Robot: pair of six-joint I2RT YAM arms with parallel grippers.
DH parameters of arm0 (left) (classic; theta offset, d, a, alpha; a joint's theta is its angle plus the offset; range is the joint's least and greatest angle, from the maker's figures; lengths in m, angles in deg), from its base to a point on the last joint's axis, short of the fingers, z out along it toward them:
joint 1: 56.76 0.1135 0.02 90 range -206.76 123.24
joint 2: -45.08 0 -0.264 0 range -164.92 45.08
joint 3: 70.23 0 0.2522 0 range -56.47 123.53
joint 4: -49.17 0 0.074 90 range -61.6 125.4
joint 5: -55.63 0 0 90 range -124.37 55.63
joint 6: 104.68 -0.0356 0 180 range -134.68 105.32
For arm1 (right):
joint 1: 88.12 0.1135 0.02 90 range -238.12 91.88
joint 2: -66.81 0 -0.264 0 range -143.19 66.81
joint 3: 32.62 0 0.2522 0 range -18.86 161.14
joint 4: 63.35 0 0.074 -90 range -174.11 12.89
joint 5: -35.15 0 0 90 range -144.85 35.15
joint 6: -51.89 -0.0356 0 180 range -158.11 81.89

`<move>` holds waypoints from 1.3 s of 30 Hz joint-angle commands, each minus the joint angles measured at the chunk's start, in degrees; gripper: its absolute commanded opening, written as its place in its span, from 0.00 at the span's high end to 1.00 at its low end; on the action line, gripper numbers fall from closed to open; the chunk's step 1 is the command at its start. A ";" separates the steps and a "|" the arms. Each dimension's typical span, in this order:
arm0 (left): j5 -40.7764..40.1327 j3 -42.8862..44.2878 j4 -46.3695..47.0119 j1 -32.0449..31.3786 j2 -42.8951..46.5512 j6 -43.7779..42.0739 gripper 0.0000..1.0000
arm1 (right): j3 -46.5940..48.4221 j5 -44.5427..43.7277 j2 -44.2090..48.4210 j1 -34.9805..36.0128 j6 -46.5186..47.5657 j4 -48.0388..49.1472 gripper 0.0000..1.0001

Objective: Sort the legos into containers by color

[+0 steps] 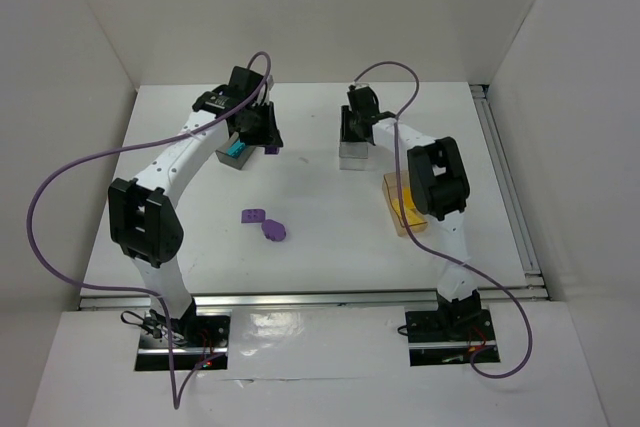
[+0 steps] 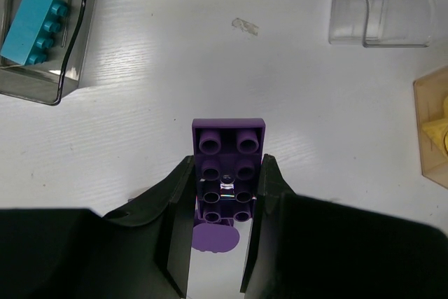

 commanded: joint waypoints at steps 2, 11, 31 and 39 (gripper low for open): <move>1.69 -0.28 0.83 0.26 0.69 -1.64 0.80 | -5.08 -2.05 2.71 -0.23 0.16 11.40 0.66; 1.69 -0.89 0.83 -0.27 1.22 -1.12 0.80 | -10.54 -5.04 11.94 0.82 0.16 11.16 0.74; 1.16 -0.89 0.83 -0.27 1.31 -1.64 0.80 | 0.62 -12.34 3.78 1.88 -3.36 0.79 0.52; 1.16 -0.89 1.36 -0.27 0.78 -1.64 0.80 | 1.32 -11.20 2.01 1.88 -5.02 2.20 0.48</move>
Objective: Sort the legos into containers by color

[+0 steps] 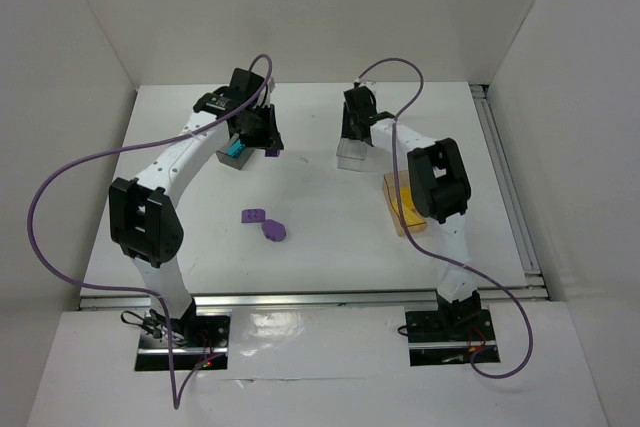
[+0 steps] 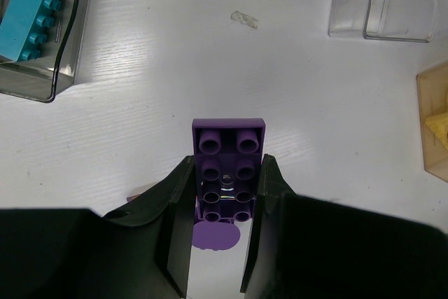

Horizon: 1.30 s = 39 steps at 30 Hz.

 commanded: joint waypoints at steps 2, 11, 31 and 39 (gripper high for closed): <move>0.17 -0.56 1.27 -0.25 0.78 -0.81 0.80 | 2.98 -0.27 -0.98 0.26 -1.44 1.70 0.47; 0.70 -1.10 1.27 -0.25 0.78 -1.34 0.80 | -1.58 -0.27 -0.98 0.26 -1.97 9.43 0.46; 1.14 -2.25 2.33 -0.25 1.40 -1.34 0.80 | -6.59 -0.37 8.93 1.92 -0.82 9.10 0.79; 6.40 5.39 3.46 -4.90 -4.92 1.02 0.80 | -19.86 -1.05 27.39 3.69 -4.60 3.04 0.79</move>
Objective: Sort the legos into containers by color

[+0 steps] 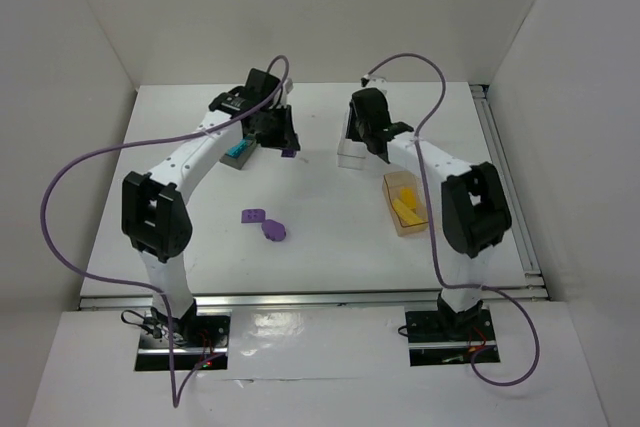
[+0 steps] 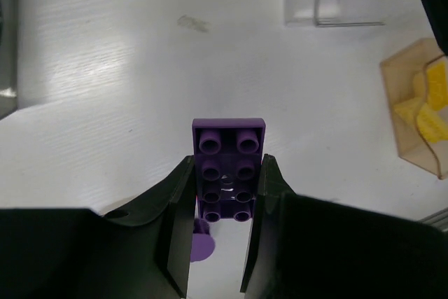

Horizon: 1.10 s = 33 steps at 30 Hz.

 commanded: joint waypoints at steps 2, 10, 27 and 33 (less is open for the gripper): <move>5.95 9.35 3.00 -4.58 -6.96 1.84 0.80 | -4.58 -5.35 14.21 0.74 -3.27 -6.38 0.79; 7.81 32.99 3.54 -8.37 -27.87 6.41 0.80 | -16.53 -9.23 36.81 -2.77 -6.96 -18.33 0.79; 8.00 32.60 13.38 -8.37 -21.78 5.63 0.00 | -19.97 -3.35 44.74 -3.31 -6.18 -21.61 0.78; 3.78 20.37 10.67 -1.26 -3.67 4.39 0.00 | -16.11 4.03 36.05 3.89 -4.95 -13.62 0.78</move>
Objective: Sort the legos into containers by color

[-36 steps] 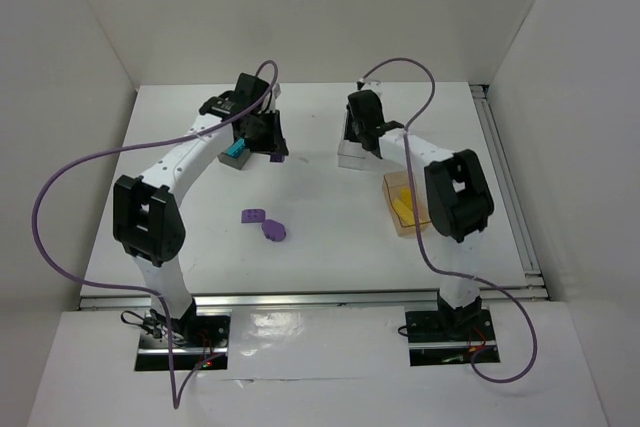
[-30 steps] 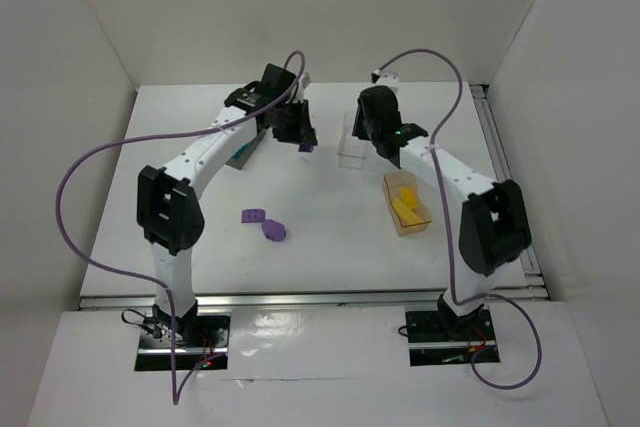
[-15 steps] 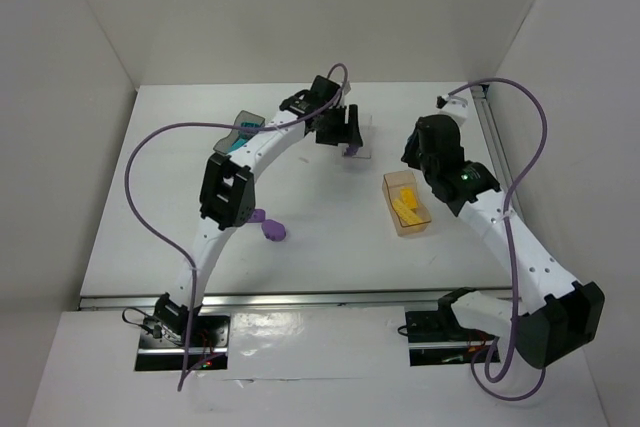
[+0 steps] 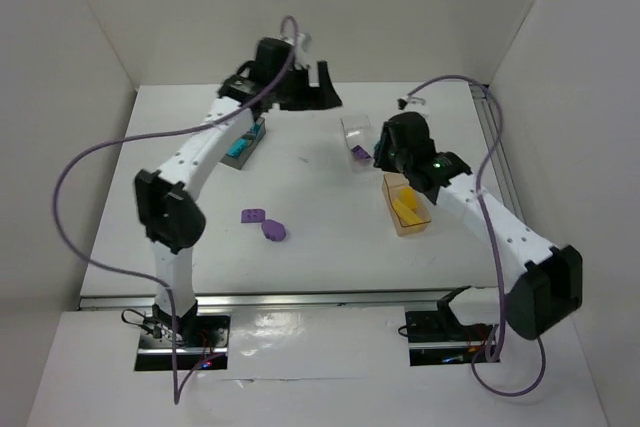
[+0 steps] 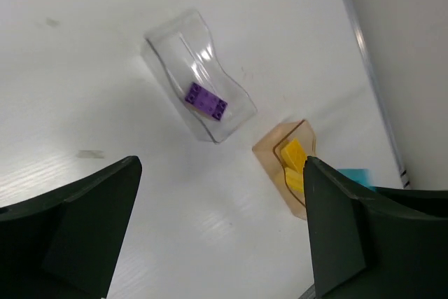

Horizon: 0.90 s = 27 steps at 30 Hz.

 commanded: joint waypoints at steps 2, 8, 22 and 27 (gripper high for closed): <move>-6.28 -6.71 -1.86 9.80 17.28 -1.46 0.00 | 6.88 7.91 -10.95 7.51 1.71 9.43 0.78; -9.73 -18.76 -8.02 24.65 29.76 -1.99 0.00 | 31.25 14.33 -38.06 16.92 5.85 13.84 0.77; -4.81 -44.76 -7.59 37.94 48.23 1.26 0.00 | 76.06 19.52 -79.17 18.25 5.06 17.42 0.53; -3.75 -49.52 -6.45 37.94 49.03 1.26 0.00 | 76.00 19.35 -76.84 18.25 5.76 18.41 0.07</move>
